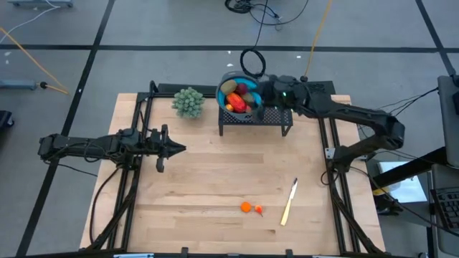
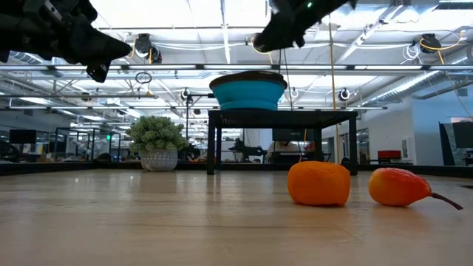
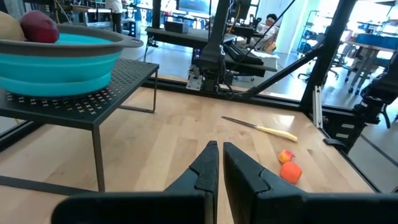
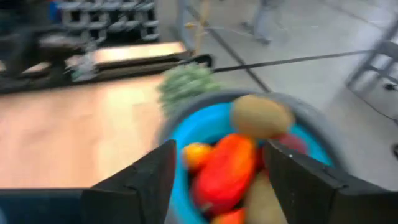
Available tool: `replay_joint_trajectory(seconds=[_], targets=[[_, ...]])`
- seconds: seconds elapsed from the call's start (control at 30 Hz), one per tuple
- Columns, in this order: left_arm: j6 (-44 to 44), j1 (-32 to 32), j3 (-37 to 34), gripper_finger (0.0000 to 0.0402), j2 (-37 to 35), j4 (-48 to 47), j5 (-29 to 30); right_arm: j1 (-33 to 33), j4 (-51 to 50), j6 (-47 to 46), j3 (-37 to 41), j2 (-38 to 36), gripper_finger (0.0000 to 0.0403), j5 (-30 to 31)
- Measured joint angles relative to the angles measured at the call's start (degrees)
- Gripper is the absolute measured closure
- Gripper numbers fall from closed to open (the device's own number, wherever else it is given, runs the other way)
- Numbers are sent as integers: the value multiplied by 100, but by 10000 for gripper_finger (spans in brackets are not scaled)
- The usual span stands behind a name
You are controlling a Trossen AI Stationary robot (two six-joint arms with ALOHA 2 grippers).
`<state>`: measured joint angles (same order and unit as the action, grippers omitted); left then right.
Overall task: Pick & Place Fruit
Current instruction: Put the peach into the blue strainer on the shelf
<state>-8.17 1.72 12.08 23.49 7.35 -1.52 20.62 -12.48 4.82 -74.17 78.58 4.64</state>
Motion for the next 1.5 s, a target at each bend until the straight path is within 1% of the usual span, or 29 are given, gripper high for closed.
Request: replay_joint_trajectory(seconds=[0.2,0.37,0.6,0.73,0.9,1.03,1.2,1.3,1.5], targets=[[31,-2,-1,380,0,0,-2,-886,-718,47,0,-446,231,-4],[14,-2,-2,380,0,0,-2,-1595,-1009,25,0,-627,290,-6],[-291,-2,-2,380,0,9,-13,-2361,-1753,-690,4,-732,361,-23],[-547,-2,-2,380,0,39,-15,-2741,-2077,-906,4,-757,395,-28],[-764,-2,-2,380,0,239,2,-3222,-2317,-1059,4,-784,397,-81],[-766,-2,-2,380,0,376,42,-3564,-2417,-1198,17,-776,401,-503],[-1080,-2,-2,380,0,389,262,-3936,-2287,-1410,286,-802,402,-537],[-1131,-2,-2,380,0,391,264,-4081,-1992,-1529,535,-812,401,-542],[-553,-2,-2,380,0,391,310,-4218,-884,-1640,1291,-808,400,-737]])
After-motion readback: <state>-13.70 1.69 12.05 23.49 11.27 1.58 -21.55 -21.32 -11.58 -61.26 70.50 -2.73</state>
